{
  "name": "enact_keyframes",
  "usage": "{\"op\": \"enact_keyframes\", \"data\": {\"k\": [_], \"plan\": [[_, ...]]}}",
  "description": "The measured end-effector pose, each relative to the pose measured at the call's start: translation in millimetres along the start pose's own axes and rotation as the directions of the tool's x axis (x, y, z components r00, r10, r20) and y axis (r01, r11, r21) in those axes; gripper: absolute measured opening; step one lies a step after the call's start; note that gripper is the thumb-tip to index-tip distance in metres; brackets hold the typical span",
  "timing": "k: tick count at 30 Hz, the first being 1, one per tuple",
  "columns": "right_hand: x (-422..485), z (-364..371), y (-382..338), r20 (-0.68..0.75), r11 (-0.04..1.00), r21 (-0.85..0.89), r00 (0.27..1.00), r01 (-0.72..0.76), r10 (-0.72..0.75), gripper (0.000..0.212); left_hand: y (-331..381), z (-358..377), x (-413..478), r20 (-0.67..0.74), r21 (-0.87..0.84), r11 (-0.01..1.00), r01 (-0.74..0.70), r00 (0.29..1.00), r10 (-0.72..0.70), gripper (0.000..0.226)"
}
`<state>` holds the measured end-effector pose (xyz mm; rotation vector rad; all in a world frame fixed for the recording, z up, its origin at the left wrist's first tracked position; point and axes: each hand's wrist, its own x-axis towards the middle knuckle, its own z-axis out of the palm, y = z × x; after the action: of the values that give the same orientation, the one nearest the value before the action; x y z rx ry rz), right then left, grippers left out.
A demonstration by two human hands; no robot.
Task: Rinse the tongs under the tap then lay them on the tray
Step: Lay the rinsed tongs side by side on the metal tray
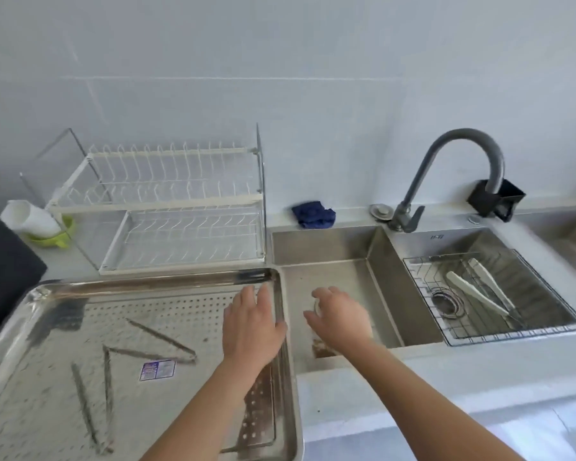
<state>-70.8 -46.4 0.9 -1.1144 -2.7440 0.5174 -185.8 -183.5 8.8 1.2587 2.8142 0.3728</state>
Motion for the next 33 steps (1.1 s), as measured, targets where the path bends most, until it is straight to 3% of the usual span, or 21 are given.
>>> {"op": "enact_keyframes", "data": {"k": [12, 15, 23, 33], "plan": [[-15.4, -96.3, 213.6, -0.062, 0.991, -0.006, 0.990, -0.131, 0.130, 0.029, 219.3, 53.1, 28.2, 0.018, 0.027, 0.992, -0.126, 0.992, 0.126, 0.072], [-13.5, -113.2, 254.3, -0.055, 0.988, -0.008, 0.986, -0.155, 0.154, 0.036, 257.3, 60.5, 37.6, 0.013, 0.036, 0.986, -0.164, 0.986, 0.164, 0.073], [11.4, -129.4, 322.9, -0.064, 0.973, -0.002, 0.971, -0.231, 0.230, 0.035, 314.9, 87.4, 74.5, 0.046, 0.019, 0.965, -0.260, 0.965, 0.259, 0.074], [32.9, -116.0, 410.4, 0.090, 0.921, -0.130, 0.921, -0.368, 0.380, 0.028, 366.3, 158.4, 103.3, 0.185, -0.039, 0.960, -0.278, 0.942, 0.281, 0.068]]}}
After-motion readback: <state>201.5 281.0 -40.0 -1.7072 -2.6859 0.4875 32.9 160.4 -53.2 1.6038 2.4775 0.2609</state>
